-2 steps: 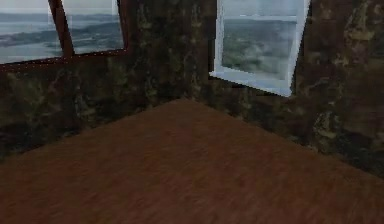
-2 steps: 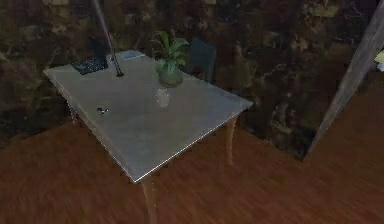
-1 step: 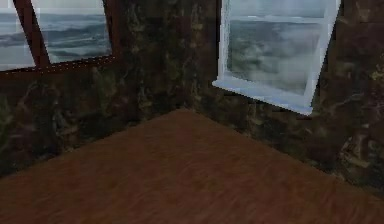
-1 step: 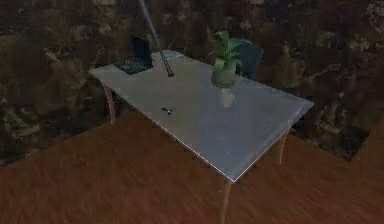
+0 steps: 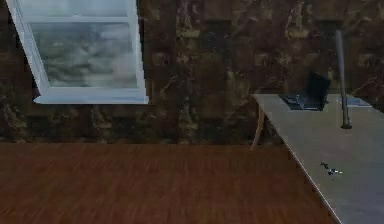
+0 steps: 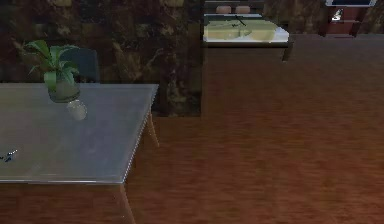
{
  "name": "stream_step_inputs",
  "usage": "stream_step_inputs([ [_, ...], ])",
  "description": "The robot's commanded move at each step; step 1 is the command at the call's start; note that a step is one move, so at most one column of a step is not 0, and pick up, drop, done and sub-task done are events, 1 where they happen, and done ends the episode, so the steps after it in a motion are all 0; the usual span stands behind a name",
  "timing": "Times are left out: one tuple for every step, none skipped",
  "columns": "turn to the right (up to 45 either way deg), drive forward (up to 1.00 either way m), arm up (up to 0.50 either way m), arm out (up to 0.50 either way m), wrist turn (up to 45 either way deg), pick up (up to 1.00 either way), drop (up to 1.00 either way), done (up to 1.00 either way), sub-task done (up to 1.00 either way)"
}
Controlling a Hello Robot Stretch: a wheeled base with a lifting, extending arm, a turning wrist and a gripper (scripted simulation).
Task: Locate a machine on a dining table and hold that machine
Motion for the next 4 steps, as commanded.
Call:
stream_step_inputs([
  [0.0, 1.00, 0.00, 0.00, 0.0, 0.00, 0.00, 0.00, 0.00],
  [3.0, 0.00, 0.00, 0.00, 0.0, 0.00, 0.00, 0.00, 0.00],
  [0.0, 0.10, 0.00, 0.00, 0.0, 0.00, 0.00, 0.00, 0.00],
  [-33.0, 0.00, 0.00, 0.00, 0.0, 0.00, 0.00, 0.00, 0.00],
])
